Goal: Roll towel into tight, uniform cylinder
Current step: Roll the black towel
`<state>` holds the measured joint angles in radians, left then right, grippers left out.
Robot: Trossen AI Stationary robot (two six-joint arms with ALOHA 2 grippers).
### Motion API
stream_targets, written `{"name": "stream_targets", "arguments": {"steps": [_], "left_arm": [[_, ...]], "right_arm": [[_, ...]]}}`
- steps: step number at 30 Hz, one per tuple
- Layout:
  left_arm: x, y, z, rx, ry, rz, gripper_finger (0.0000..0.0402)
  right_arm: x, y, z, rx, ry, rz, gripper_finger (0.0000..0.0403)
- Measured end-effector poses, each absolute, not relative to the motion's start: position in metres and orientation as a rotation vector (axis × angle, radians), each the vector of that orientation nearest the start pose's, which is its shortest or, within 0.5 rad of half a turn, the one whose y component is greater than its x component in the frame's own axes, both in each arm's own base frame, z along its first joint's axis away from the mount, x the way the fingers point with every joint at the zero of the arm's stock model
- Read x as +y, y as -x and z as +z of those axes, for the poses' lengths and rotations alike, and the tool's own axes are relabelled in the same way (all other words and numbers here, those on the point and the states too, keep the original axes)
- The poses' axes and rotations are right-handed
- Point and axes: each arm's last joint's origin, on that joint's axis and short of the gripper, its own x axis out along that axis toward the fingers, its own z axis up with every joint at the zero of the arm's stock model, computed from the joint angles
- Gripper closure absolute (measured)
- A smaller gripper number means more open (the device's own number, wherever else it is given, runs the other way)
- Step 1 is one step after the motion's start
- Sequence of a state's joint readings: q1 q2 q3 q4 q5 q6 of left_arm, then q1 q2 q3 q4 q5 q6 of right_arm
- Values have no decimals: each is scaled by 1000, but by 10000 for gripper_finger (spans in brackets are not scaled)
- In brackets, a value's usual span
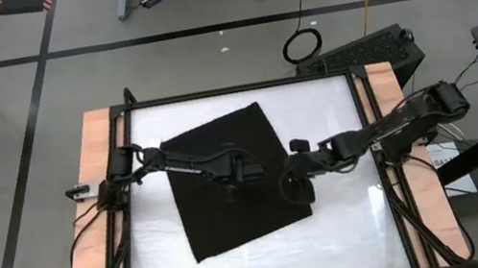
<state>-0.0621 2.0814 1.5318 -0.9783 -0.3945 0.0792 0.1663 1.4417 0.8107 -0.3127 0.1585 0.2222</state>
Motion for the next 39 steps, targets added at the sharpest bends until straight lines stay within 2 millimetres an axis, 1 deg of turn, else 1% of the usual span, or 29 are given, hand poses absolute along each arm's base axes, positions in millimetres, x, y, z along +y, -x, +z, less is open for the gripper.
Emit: {"name": "stream_targets", "arguments": {"steps": [5, 8, 11, 15, 19, 22, 24, 26, 29, 30, 33, 36, 39], "left_arm": [[-11, -404, 164, 1388, -367, 273, 237], [-8, -405, 163, 1380, -338, 267, 237], [-7, -407, 158, 1388, -303, 235, 237], [-7, -409, 143, 1428, -293, 217, 237], [-7, -411, 133, 1452, -298, 214, 237], [-7, -411, 128, 1466, -301, 213, 237], [-7, -411, 127, 1468, -301, 212, 237], [-7, -411, 127, 1470, -301, 212, 237], [-7, -411, 126, 1474, -304, 209, 237], [-7, -411, 126, 1476, -308, 206, 237], [-7, -411, 126, 1476, -308, 205, 237], [-7, -410, 126, 1477, -309, 205, 237], [-7, -410, 126, 1477, -309, 205, 237]], "right_arm": [[21, -281, 170, 1007, -39, -154, 243], [9, -285, 157, 1052, -29, -182, 243], [-1, -289, 150, 1066, -26, -204, 243], [-13, -293, 144, 1057, -23, -227, 243], [-22, -295, 138, 1064, -13, -239, 246], [-28, -295, 131, 1097, -17, -247, 263], [-30, -295, 130, 1109, -20, -252, 287], [-31, -294, 131, 1116, -15, -251, 322], [-31, -288, 138, 1128, -3, -236, 383], [-30, -287, 142, 1118, -2, -236, 392], [-30, -281, 156, 1094, -6, -242, 386], [-32, -274, 166, 1100, -9, -252, 380], [-35, -266, 175, 1105, -20, -269, 383]]}}
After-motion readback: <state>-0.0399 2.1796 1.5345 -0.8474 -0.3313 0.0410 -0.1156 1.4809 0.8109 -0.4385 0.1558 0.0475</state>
